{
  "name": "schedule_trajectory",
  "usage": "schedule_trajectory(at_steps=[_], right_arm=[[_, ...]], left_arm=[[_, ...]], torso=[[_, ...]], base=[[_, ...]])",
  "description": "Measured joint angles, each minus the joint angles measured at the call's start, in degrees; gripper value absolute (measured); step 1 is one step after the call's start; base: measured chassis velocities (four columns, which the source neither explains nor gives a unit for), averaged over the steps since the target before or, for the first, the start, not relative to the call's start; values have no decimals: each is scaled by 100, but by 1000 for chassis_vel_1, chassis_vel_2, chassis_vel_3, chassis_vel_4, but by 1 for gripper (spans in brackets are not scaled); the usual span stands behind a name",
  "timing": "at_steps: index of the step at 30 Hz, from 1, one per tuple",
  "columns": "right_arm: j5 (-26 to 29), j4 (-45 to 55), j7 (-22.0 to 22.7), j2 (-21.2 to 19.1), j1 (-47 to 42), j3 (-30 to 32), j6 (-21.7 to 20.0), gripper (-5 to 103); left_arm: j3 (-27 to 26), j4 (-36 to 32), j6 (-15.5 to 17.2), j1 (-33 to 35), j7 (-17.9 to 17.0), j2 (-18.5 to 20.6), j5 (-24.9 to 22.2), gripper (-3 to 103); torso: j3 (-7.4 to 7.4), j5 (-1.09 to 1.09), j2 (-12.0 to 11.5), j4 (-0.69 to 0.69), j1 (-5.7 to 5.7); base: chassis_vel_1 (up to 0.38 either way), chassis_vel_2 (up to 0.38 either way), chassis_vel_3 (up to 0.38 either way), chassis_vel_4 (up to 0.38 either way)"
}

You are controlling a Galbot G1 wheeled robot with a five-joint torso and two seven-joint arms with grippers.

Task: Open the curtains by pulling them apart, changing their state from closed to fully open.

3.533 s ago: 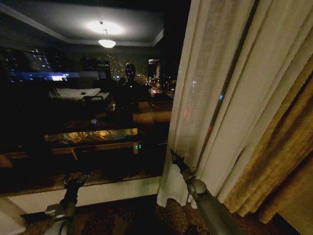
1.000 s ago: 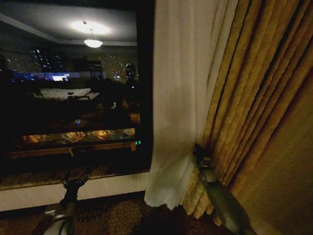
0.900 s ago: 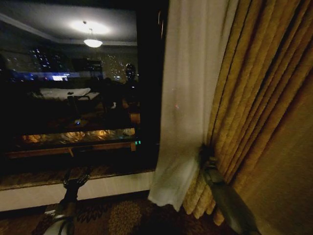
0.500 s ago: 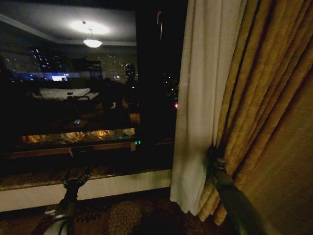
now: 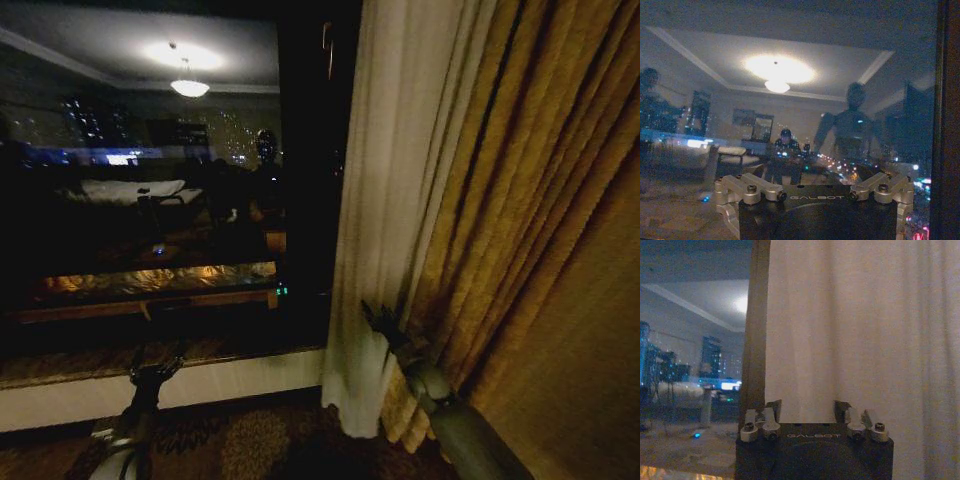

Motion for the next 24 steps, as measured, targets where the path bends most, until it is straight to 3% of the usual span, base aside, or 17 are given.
schedule_trajectory(at_steps=[1,4,5,7,8,11,24], right_arm=[[35,119,46,-13,-65,-2,-41,62],[20,385,108,-37,-241,10,-166,62],[-32,476,118,-46,-320,24,-205,73],[-147,636,160,-49,-480,70,-251,83],[-147,636,160,-49,-480,70,-251,83],[-305,740,300,4,-629,133,-275,97],[-325,729,150,11,-649,141,-168,100]], left_arm=[[0,0,0,0,0,0,0,100],[0,0,0,0,0,0,0,100],[0,0,0,0,0,0,0,100],[0,0,0,0,0,0,0,100],[0,0,0,0,0,0,0,100],[0,0,0,0,0,0,0,100],[0,0,0,0,0,0,0,100]], torso=[[0,0,0,0,0],[0,0,1,0,0],[0,1,1,0,0],[0,2,1,-1,0],[0,2,1,-1,0],[0,1,1,0,0],[0,1,1,0,0]], base=[[0,0,0,0],[0,0,0,0],[0,0,0,0],[0,0,0,0],[0,0,0,0],[0,0,0,0],[0,0,0,0]])
